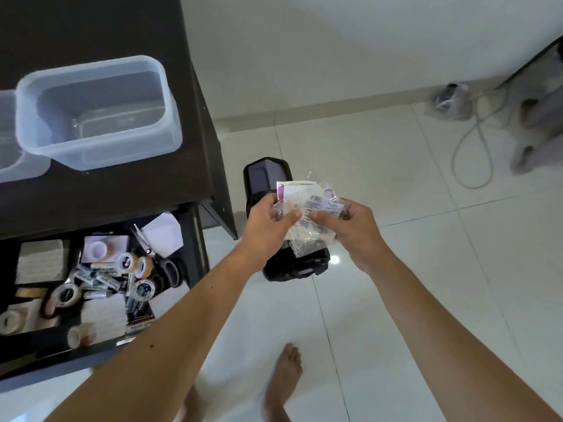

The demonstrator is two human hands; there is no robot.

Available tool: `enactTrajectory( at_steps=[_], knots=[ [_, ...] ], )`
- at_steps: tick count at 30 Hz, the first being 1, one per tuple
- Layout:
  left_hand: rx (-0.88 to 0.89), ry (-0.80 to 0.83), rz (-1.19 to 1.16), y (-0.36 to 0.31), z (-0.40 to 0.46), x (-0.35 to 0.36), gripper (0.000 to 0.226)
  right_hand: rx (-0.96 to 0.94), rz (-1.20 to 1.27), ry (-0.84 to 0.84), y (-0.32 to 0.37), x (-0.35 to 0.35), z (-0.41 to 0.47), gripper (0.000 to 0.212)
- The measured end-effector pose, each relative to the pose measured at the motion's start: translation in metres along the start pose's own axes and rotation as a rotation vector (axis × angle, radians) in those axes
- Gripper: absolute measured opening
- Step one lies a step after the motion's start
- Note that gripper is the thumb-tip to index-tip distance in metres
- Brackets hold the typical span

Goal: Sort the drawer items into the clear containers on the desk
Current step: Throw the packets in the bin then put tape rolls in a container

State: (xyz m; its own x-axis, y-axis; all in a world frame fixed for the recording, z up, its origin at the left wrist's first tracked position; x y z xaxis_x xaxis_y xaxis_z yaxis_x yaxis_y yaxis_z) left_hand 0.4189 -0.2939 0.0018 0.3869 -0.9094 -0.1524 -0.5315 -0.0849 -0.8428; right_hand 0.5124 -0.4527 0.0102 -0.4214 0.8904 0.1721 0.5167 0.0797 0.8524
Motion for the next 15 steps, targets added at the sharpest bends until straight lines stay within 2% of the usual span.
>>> enactTrajectory(
  at_steps=[5, 9, 12, 15],
  knots=[
    [-0.137, -0.021, -0.074, 0.056, 0.029, 0.028, 0.025, 0.090, -0.065, -0.031, -0.052, -0.027, 0.034, 0.028],
    [-0.240, -0.104, -0.047, 0.108, 0.049, 0.034, 0.016, 0.155, -0.157, -0.053, -0.100, -0.038, 0.062, 0.030],
    [-0.288, -0.157, -0.060, 0.140, 0.068, 0.033, 0.019, 0.187, -0.183, -0.049, -0.134, -0.039, 0.084, 0.025],
    [-0.307, -0.206, -0.059, 0.164, 0.088, 0.032, 0.031, 0.179, -0.207, -0.078, -0.159, -0.039, 0.103, 0.033]
  ],
)
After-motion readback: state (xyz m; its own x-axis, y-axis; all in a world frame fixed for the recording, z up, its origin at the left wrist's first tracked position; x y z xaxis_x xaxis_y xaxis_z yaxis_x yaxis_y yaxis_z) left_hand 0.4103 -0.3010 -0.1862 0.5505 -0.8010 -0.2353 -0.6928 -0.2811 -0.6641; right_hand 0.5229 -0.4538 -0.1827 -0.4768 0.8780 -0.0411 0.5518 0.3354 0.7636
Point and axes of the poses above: each hand's wrist, its own z-axis towards the middle knuckle, its own x-axis out of the palm, y = z × x, the point moved 8 cm from there along z, towards the middle knuckle, and after that the axes turned 10 degrees about z, right-handed, at the moved point
